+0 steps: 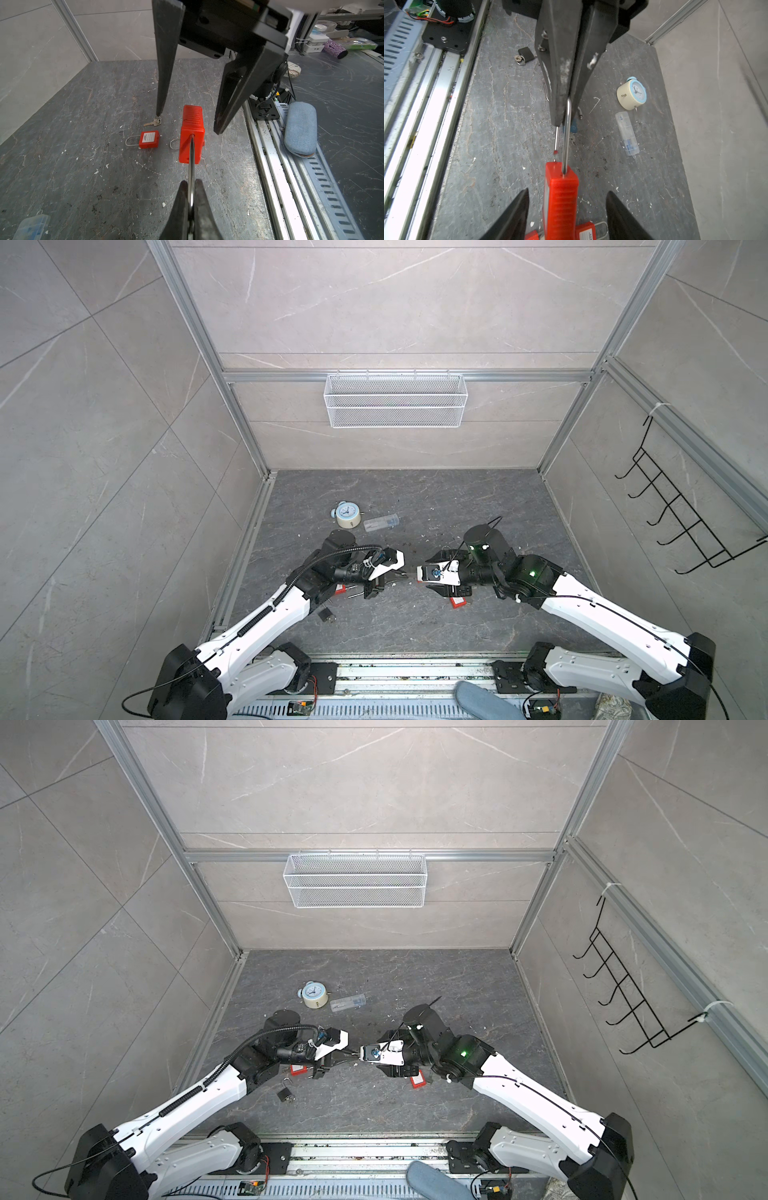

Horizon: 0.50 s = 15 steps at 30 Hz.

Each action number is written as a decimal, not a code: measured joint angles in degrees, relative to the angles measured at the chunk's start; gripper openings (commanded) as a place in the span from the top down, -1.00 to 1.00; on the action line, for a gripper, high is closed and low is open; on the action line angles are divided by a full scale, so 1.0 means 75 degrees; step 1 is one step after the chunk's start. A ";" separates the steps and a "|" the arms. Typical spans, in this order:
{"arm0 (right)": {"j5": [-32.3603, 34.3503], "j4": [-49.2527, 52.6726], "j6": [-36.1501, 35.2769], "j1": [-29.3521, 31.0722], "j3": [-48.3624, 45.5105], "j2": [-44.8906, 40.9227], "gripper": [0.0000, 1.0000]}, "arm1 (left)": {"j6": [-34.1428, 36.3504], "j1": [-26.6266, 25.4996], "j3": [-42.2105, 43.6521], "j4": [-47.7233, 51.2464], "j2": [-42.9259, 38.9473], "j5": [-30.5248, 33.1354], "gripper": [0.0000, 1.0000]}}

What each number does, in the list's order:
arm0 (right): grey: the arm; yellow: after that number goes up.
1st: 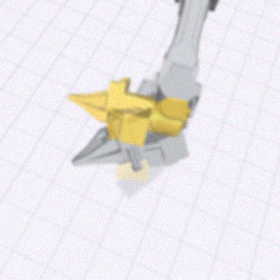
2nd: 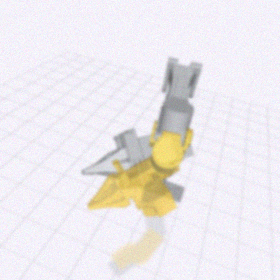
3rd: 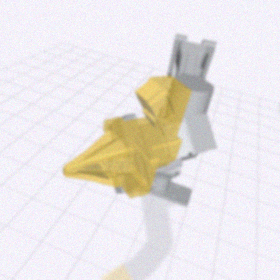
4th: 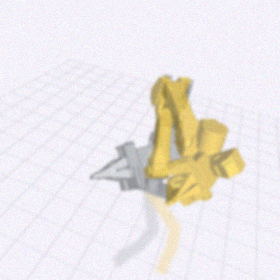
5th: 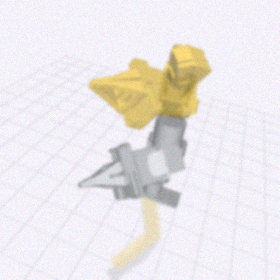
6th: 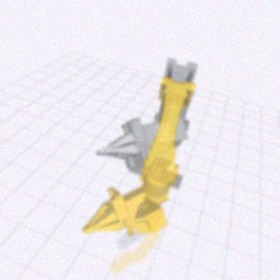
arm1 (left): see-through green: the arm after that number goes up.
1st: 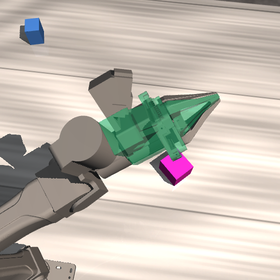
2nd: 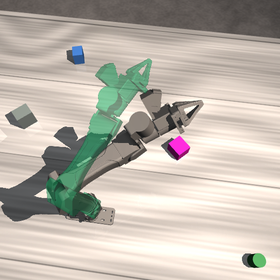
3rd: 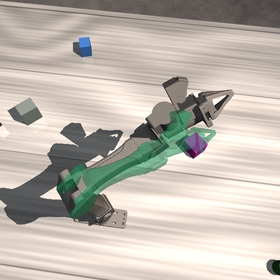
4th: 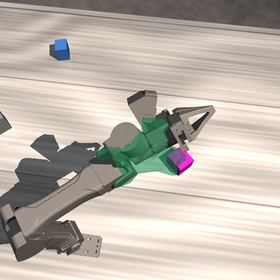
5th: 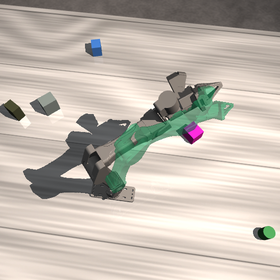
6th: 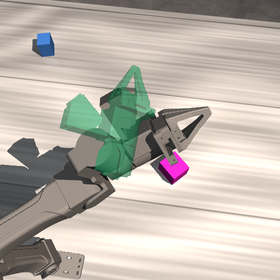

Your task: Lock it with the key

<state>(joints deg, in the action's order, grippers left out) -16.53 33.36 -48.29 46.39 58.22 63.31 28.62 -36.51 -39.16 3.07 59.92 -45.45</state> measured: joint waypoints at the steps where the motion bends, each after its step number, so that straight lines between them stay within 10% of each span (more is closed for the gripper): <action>1: -0.0058 0.0187 -0.0003 -0.0032 0.0090 0.0009 -0.10 | 0.0003 -0.0035 0.0038 -0.0029 -0.0038 -0.0003 1.00; 15: -0.0938 0.1810 0.0143 -0.0198 0.0629 0.0734 0.30 | 0.0012 -0.0376 0.0472 -0.0519 -0.0350 -0.0003 1.00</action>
<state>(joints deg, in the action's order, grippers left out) -23.57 46.94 -47.22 44.91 62.94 68.82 28.71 -39.33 -35.62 -0.82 57.30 -45.47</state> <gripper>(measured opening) 0.382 0.056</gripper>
